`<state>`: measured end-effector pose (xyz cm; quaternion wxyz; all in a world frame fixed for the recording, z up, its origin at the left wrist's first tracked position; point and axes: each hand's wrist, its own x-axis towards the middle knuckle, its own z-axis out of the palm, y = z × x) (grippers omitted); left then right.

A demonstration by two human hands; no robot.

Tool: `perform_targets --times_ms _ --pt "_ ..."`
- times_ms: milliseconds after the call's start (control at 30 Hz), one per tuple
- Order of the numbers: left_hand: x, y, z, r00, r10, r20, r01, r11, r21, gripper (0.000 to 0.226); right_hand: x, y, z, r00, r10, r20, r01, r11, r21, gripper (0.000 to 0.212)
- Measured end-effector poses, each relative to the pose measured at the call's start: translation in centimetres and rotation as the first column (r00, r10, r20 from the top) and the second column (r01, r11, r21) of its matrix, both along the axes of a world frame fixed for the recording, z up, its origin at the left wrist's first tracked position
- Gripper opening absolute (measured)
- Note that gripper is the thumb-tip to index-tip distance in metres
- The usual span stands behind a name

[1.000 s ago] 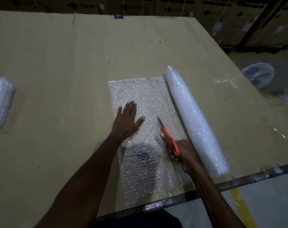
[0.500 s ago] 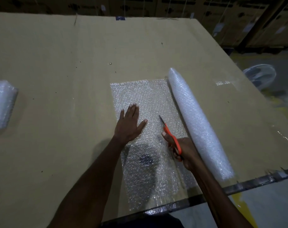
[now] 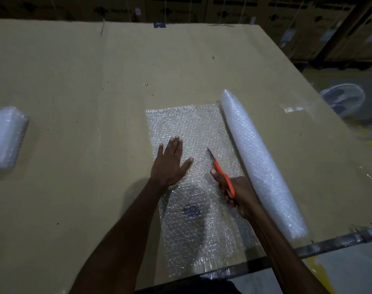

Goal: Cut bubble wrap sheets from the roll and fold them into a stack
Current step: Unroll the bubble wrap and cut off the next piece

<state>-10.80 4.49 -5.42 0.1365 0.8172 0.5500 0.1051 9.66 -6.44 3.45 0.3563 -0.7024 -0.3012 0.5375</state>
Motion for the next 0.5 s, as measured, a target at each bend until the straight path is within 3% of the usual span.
perform_targets --times_ms 500 --pt "0.1 -0.2 0.3 0.999 0.004 -0.052 -0.005 1.000 -0.019 0.091 -0.4 1.7 0.7 0.999 0.027 0.032 -0.026 1.000 -0.011 0.061"
